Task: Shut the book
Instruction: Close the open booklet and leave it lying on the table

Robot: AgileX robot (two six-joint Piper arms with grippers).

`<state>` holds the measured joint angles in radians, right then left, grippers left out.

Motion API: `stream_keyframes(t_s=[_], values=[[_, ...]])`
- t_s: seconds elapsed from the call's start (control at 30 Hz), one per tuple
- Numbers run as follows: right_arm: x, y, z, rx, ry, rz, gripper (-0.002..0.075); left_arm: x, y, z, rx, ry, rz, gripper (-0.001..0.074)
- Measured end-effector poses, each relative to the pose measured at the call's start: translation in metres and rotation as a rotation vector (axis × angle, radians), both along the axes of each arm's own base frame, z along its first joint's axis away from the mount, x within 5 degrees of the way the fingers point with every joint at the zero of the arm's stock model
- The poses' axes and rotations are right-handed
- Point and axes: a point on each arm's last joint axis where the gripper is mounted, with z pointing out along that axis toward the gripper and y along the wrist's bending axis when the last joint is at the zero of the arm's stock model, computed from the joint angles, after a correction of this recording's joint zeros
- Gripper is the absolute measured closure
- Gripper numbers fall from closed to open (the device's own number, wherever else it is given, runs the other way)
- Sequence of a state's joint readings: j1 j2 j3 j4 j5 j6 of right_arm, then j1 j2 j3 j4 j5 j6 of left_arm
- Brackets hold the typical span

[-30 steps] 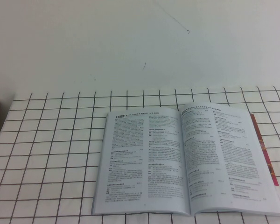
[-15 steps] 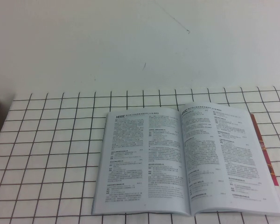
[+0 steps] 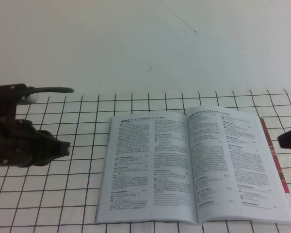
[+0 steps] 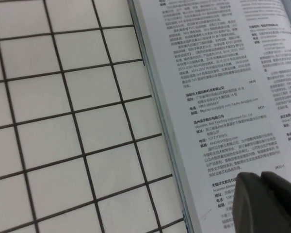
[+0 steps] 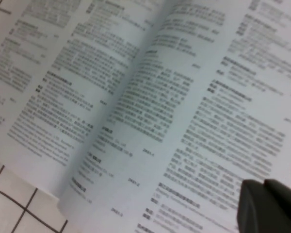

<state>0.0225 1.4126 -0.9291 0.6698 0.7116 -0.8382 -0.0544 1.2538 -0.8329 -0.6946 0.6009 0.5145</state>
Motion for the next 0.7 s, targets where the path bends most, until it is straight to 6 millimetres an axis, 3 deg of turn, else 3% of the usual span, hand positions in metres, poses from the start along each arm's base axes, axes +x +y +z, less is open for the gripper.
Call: stream_keyframes(t_s=[0.17,0.37,0.53,0.7], values=[[0.026,0.035,-0.035,0.004,0.07,0.119,0.0729,0.032,-0.009,-0.031,-0.029,0.086,-0.029,0.0738],[0.045,0.081,-0.049,-0.002,0.047,0.209,0.0729,0.049,-0.038,-0.062,0.016,0.117,-0.077,0.0738],[0.066,0.097,-0.066,0.005,0.089,0.244,0.0729,0.054,-0.055,-0.083,0.039,0.137,-0.09,0.0738],[0.079,0.103,-0.096,0.003,0.179,0.265,0.0729,0.062,-0.055,-0.094,0.053,0.129,-0.045,0.0738]])
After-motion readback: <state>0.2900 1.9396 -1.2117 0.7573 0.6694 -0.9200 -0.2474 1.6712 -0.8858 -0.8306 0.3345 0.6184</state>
